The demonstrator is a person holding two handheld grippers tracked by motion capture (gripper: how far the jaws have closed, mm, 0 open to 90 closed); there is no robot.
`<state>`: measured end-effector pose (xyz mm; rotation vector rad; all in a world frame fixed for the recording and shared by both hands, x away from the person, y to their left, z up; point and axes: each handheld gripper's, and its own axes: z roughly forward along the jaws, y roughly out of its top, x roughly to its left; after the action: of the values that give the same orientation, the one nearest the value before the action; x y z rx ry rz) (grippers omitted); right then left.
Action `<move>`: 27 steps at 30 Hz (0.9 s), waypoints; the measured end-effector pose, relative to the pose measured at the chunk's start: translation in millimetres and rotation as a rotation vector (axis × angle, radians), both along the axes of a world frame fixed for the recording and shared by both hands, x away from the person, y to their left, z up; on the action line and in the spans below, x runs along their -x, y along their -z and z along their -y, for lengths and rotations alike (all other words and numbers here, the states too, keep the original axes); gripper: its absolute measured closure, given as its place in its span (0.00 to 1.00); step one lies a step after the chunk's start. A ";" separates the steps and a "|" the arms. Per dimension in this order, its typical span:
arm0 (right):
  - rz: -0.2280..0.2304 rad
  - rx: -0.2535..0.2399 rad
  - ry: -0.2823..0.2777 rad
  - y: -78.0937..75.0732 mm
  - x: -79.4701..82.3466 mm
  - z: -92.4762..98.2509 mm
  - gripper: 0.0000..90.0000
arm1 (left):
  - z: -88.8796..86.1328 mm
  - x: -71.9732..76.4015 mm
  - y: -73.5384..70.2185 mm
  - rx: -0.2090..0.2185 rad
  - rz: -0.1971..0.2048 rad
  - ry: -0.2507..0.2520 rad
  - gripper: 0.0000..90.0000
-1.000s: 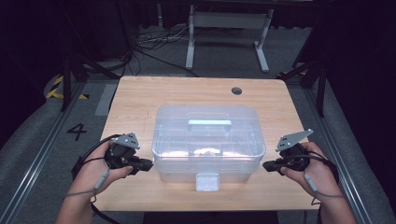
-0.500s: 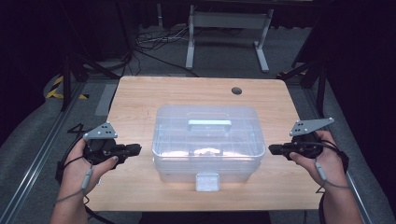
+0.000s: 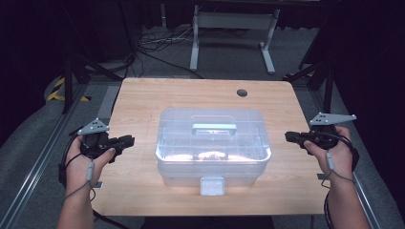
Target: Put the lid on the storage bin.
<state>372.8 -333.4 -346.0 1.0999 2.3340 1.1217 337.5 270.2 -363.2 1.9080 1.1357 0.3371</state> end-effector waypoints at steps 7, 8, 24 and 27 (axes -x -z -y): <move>-0.023 -0.010 0.064 21.5 -12.6 17.5 0.94 | -1.4 -13.2 16.1 -0.026 -0.036 -0.032 0.84; -0.023 -0.010 0.064 21.5 -12.6 17.5 0.94 | -1.4 -14.8 18.0 -0.034 -0.036 -0.036 0.84; -0.073 0.031 0.087 64.1 -35.5 29.6 0.93 | 1.7 -32.1 51.8 -0.127 -0.118 -0.028 0.81; -0.089 0.041 0.078 70.0 -38.4 30.0 0.92 | 2.1 -34.8 56.8 -0.143 -0.129 -0.009 0.80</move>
<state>411.2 -363.4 -416.0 1.2386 2.3476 1.0118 372.3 268.1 -420.0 2.0752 1.2339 0.3115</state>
